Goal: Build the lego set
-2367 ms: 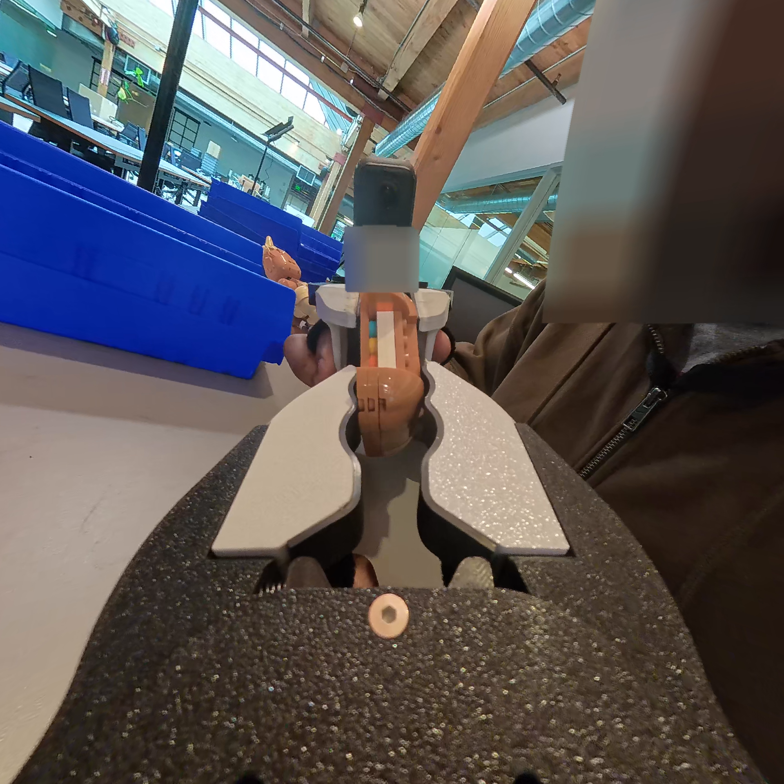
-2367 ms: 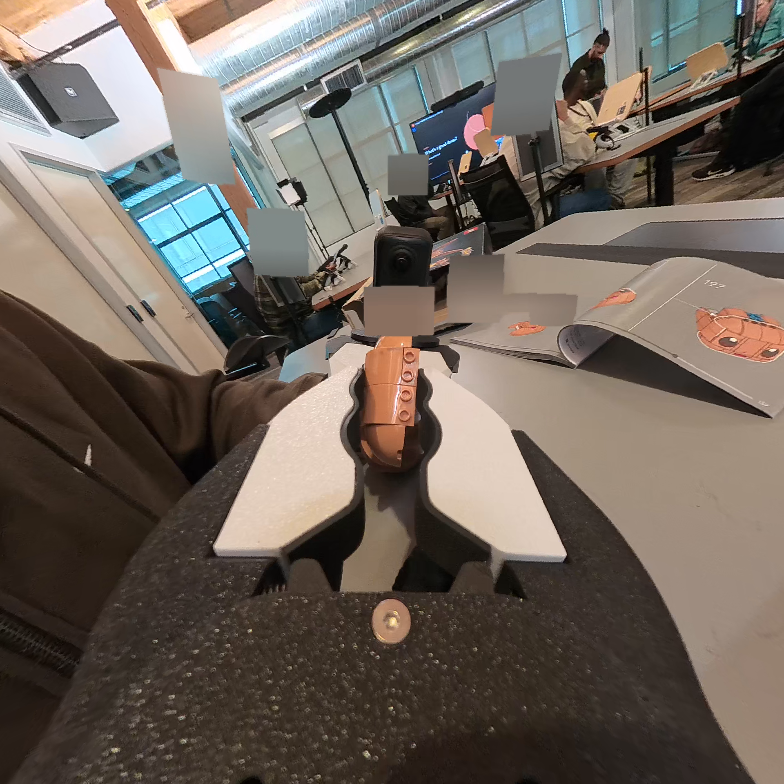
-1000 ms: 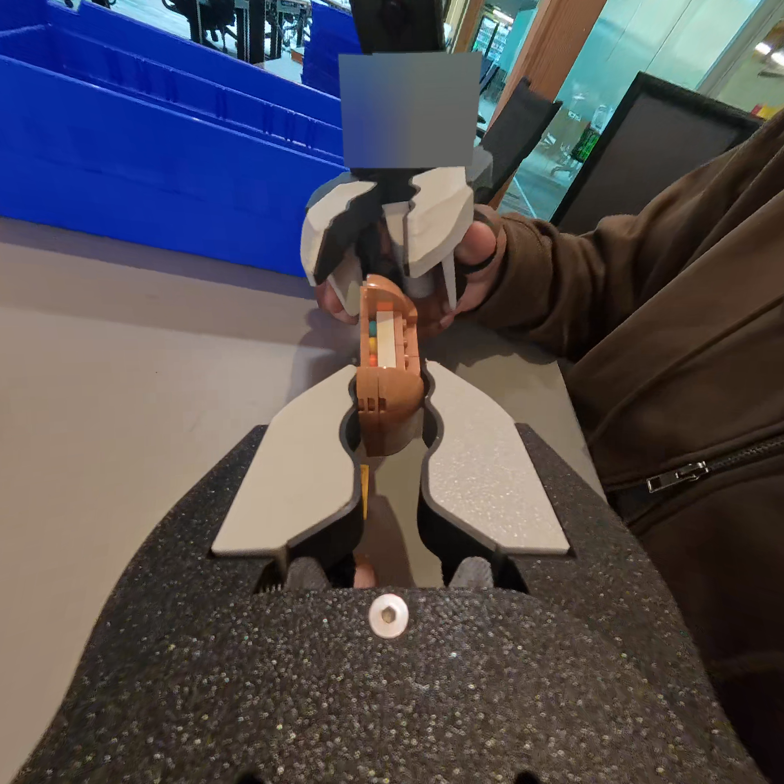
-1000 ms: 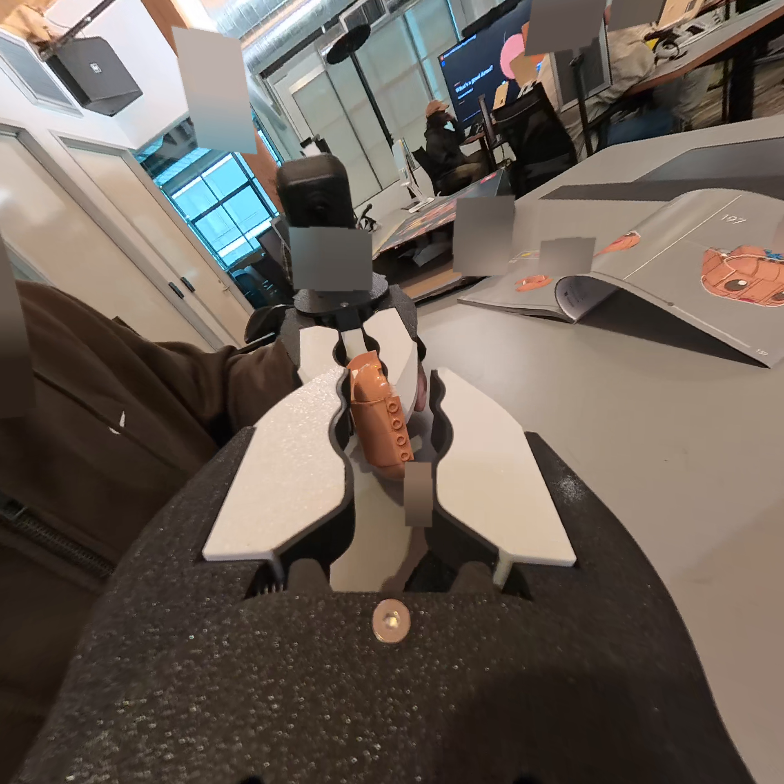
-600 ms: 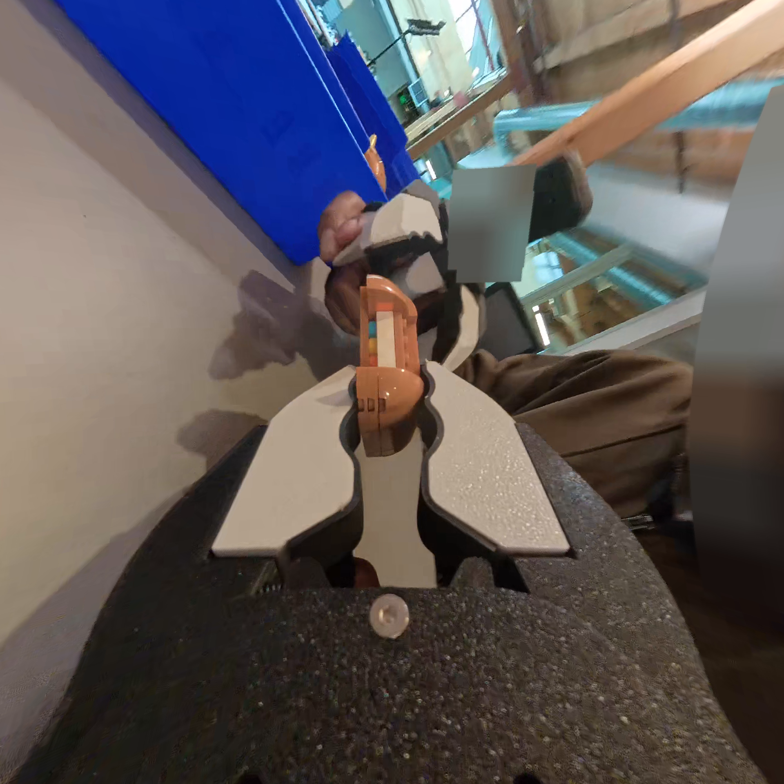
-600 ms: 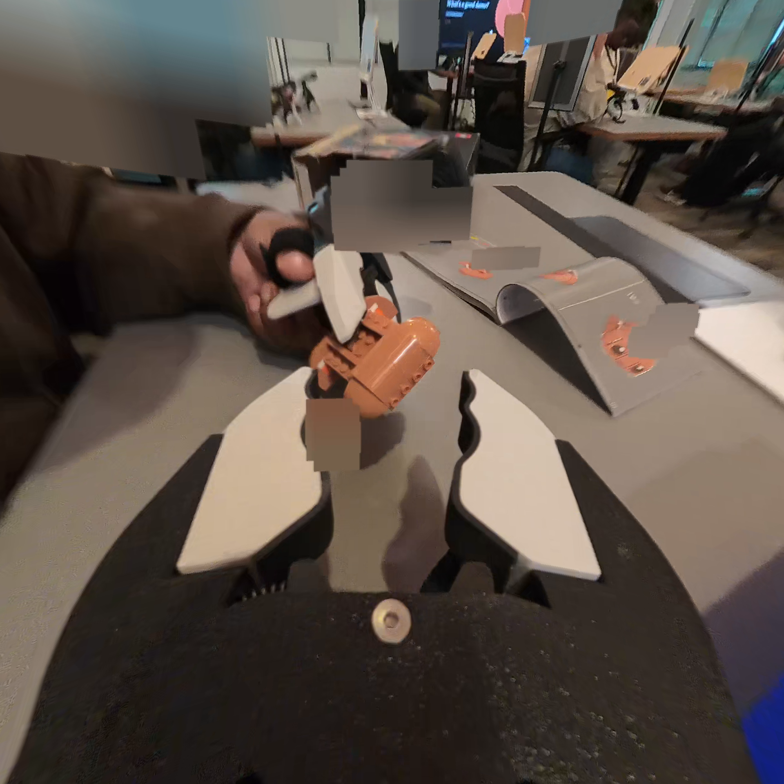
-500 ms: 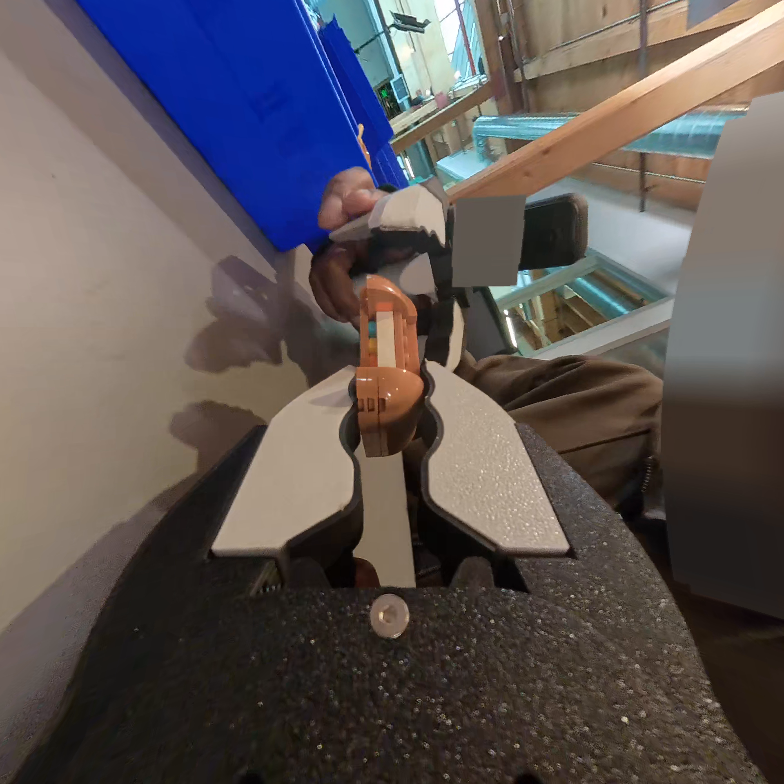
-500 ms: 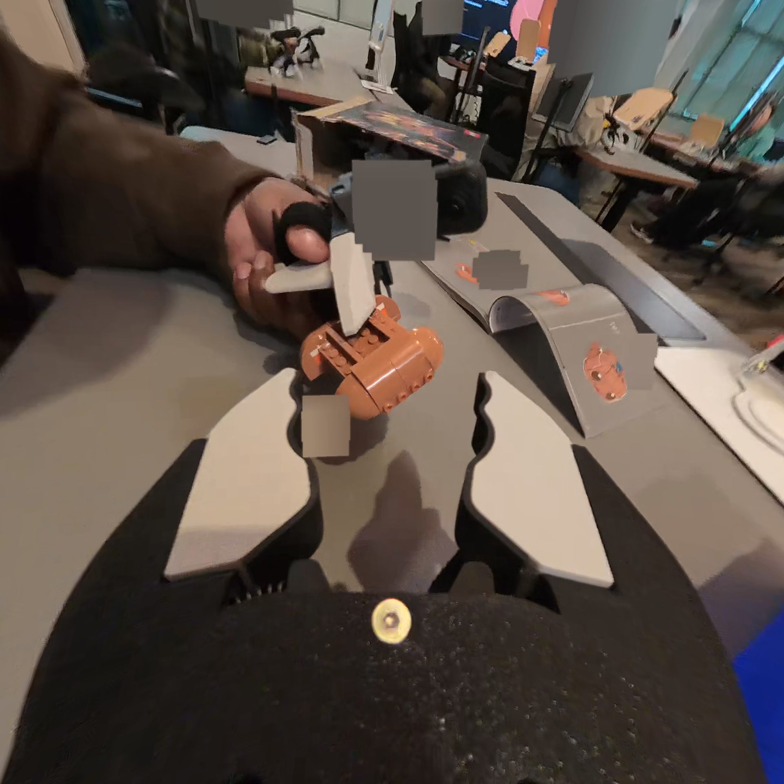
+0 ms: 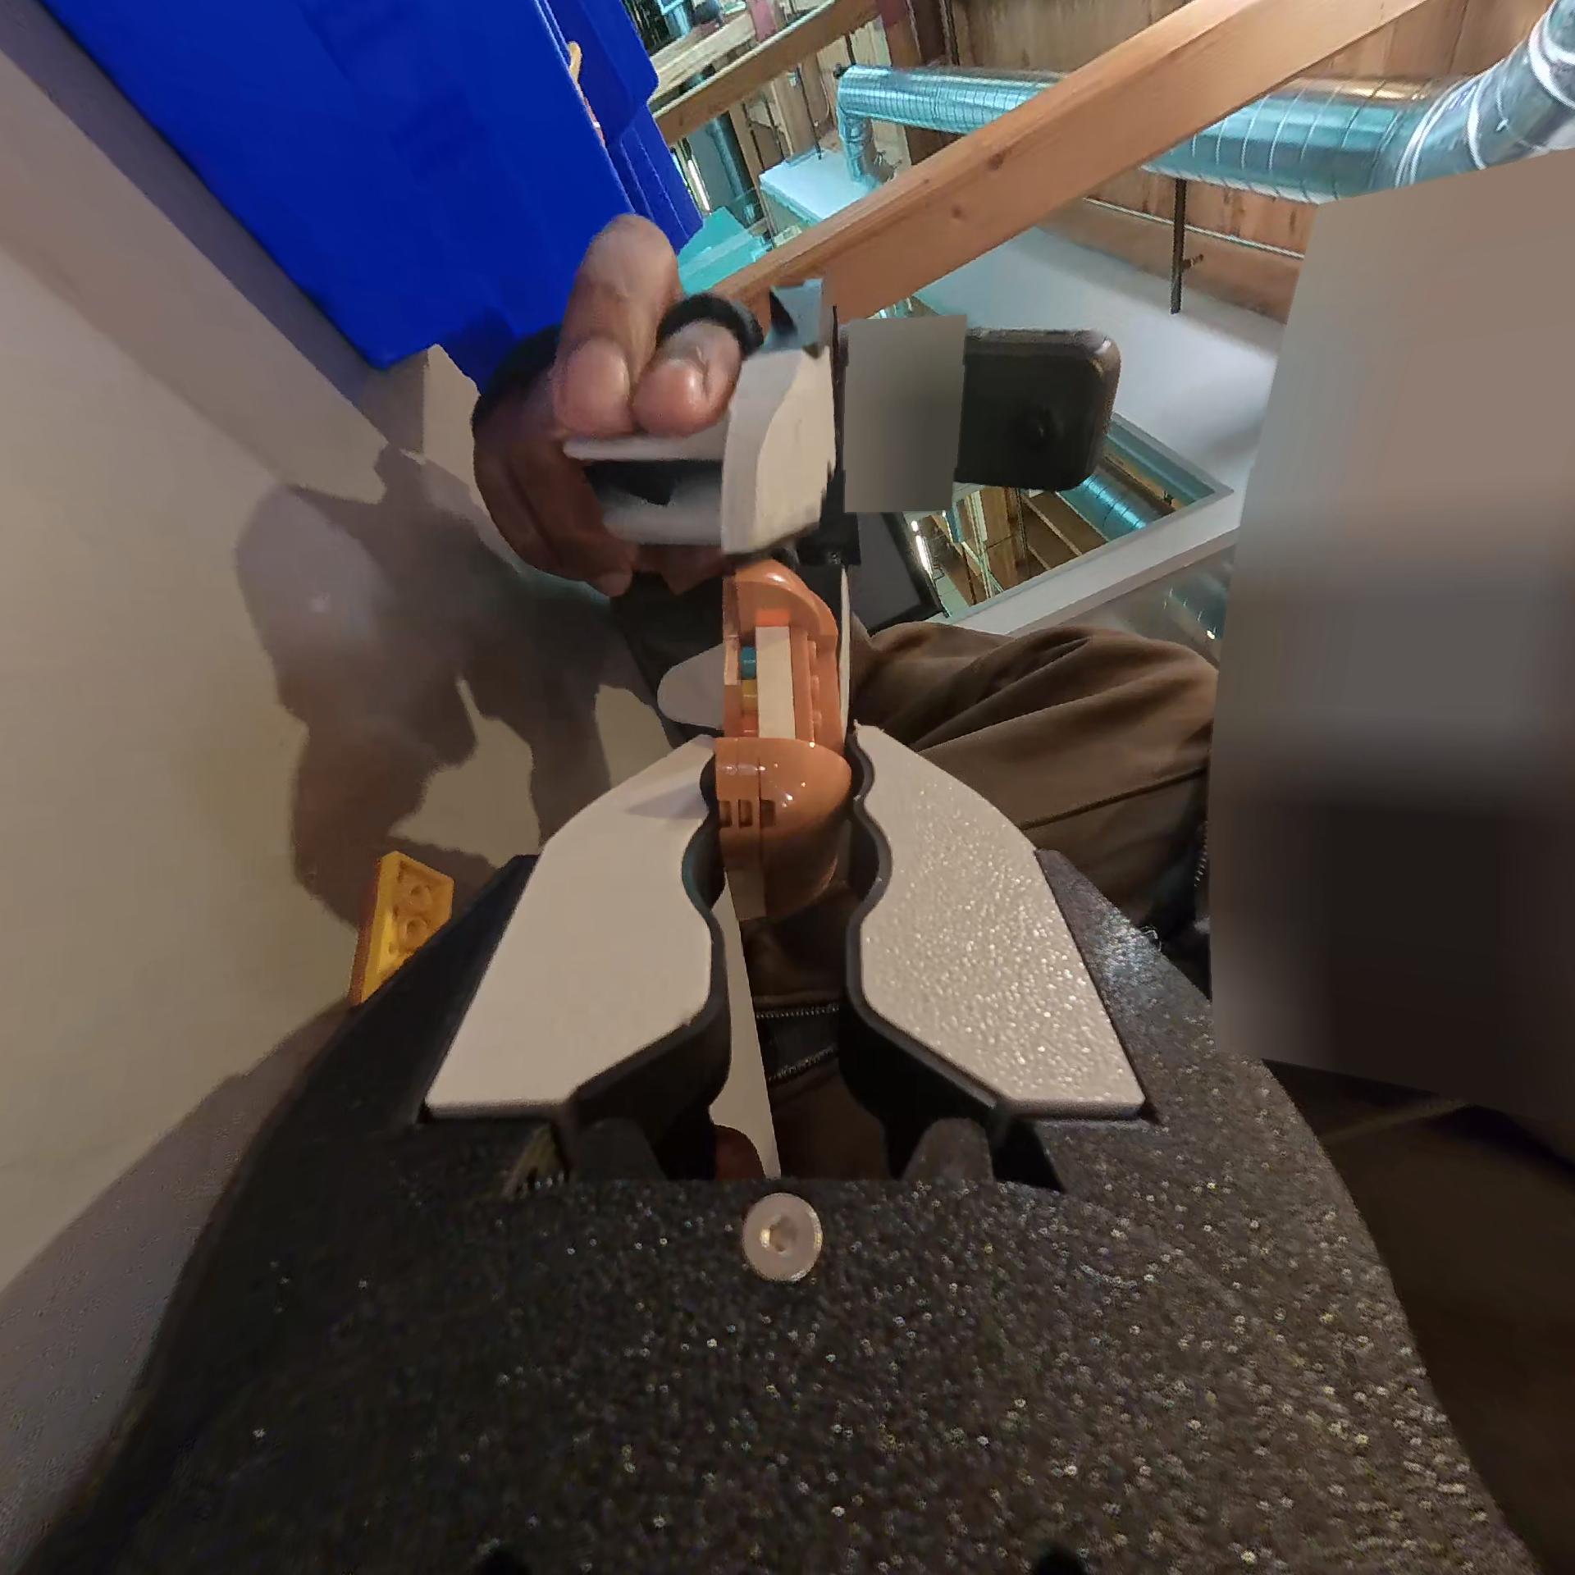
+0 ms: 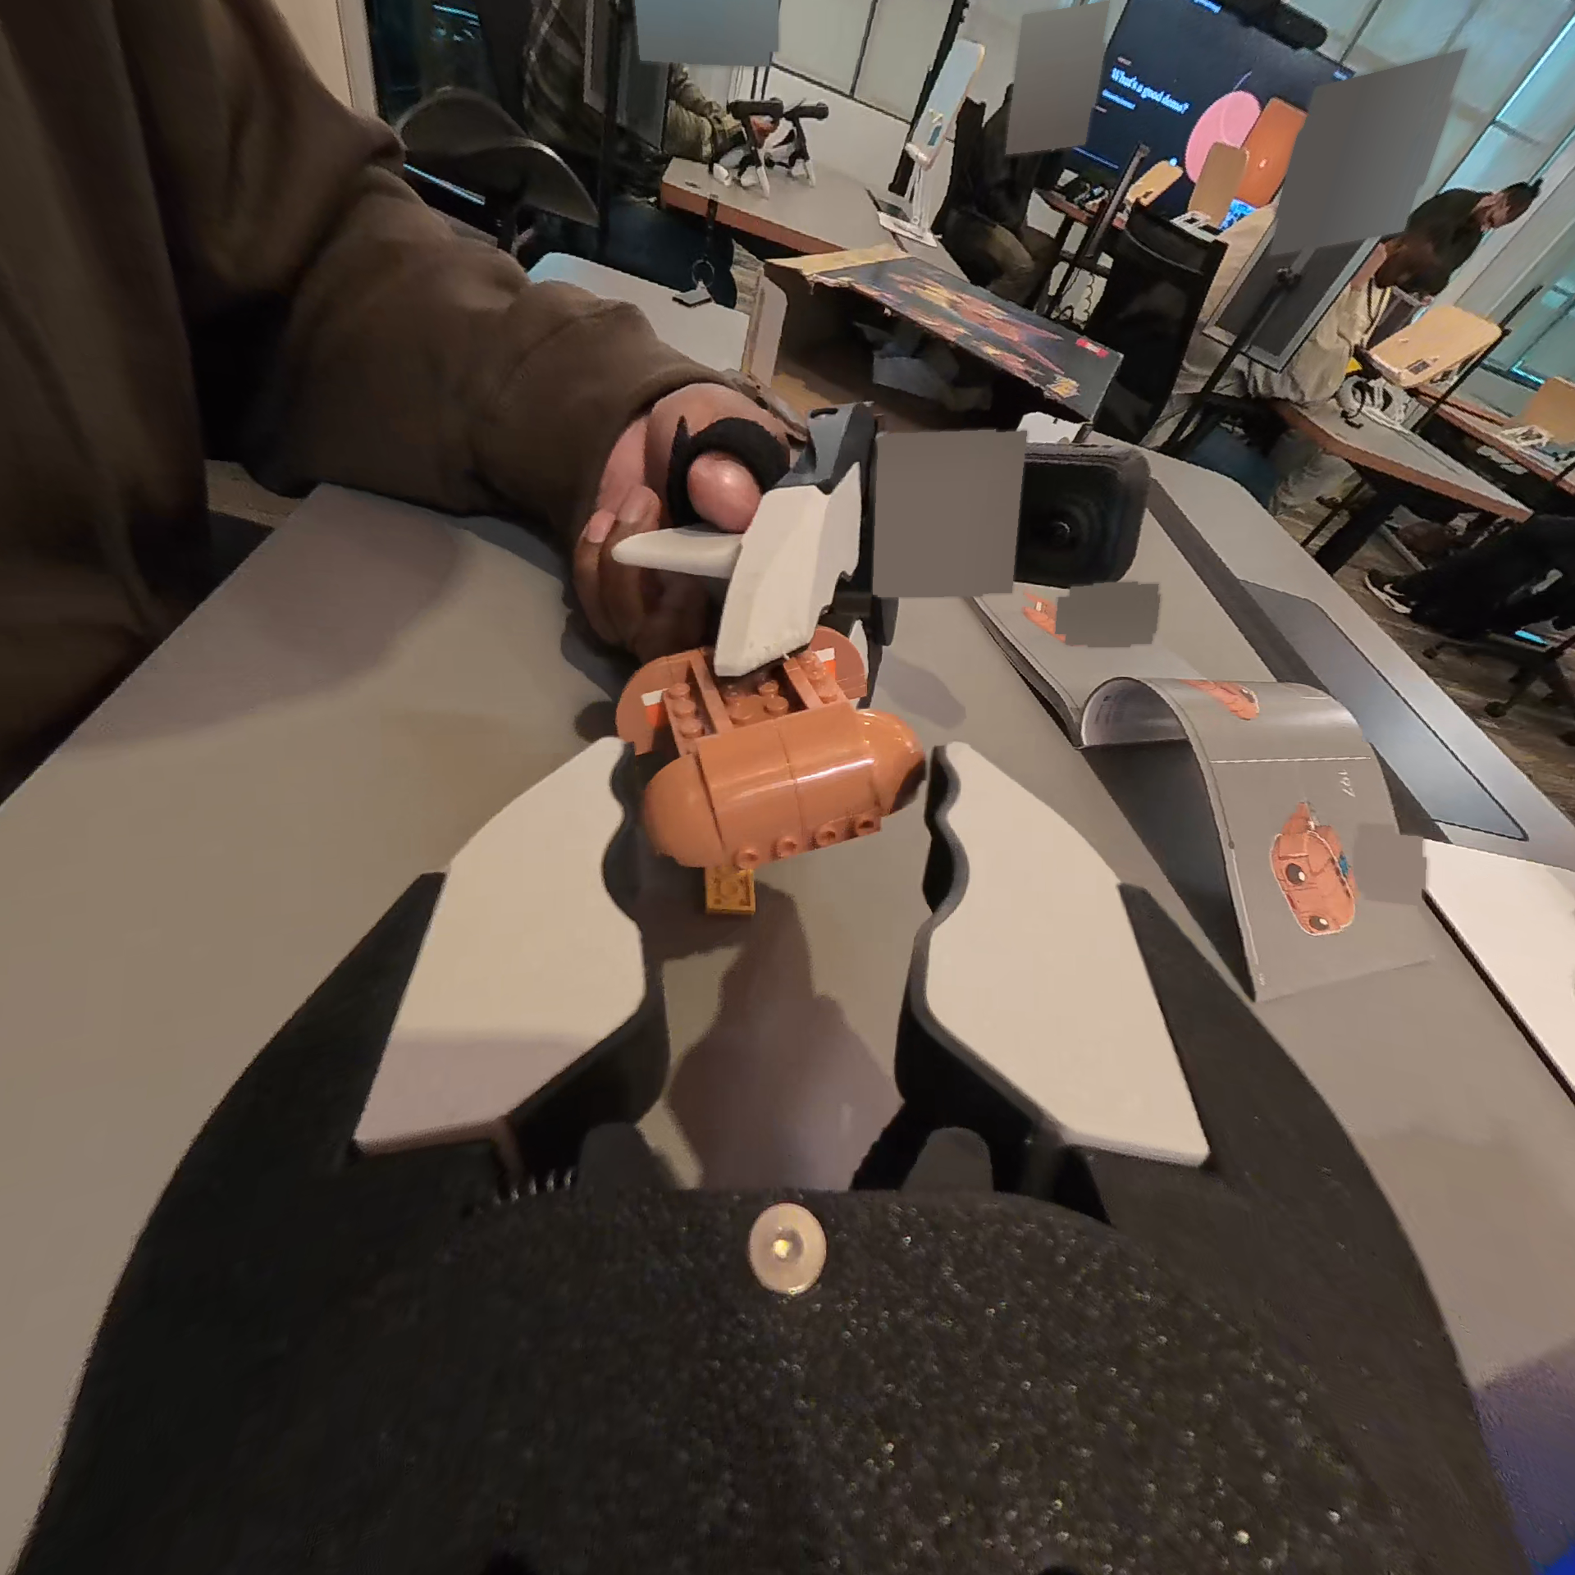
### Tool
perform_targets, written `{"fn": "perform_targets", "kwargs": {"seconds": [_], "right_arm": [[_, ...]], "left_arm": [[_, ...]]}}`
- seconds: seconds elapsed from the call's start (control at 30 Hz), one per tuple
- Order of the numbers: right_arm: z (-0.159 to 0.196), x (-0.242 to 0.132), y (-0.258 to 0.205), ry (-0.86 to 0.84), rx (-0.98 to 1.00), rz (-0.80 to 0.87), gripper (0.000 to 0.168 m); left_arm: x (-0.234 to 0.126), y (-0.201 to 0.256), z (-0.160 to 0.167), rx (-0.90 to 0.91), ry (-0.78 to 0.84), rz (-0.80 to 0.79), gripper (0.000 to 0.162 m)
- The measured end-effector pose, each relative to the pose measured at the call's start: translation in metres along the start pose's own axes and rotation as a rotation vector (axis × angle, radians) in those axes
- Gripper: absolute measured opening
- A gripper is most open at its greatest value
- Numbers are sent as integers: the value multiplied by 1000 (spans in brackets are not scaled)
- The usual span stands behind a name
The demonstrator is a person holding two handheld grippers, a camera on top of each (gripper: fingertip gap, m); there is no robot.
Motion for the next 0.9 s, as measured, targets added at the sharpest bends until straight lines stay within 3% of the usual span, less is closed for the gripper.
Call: {"fn": "perform_targets", "kwargs": {"seconds": [0.2,0.33,0.67,0.9], "right_arm": [[4,2,0,-43,-6,28,63],[1,3,-1,-62,-77,53,74],[7,25,-17,-328,-426,92,44],[8,26,-10,-368,-349,121,42]], "left_arm": [[-2,-3,0,3,9,-65,25],[-6,-6,-2,17,16,-190,25],[0,-10,1,32,-27,-315,25],[-3,-9,-3,39,14,-307,37]]}}
Point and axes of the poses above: each gripper's, where its closed fingertips meet, x out along the fingers, z out of its underside, y = z × x across the jaws, the point moved 10 cm from there along -x, back along the fingers, and after that the axes turned 6 degrees about z, right-handed, at the moved point
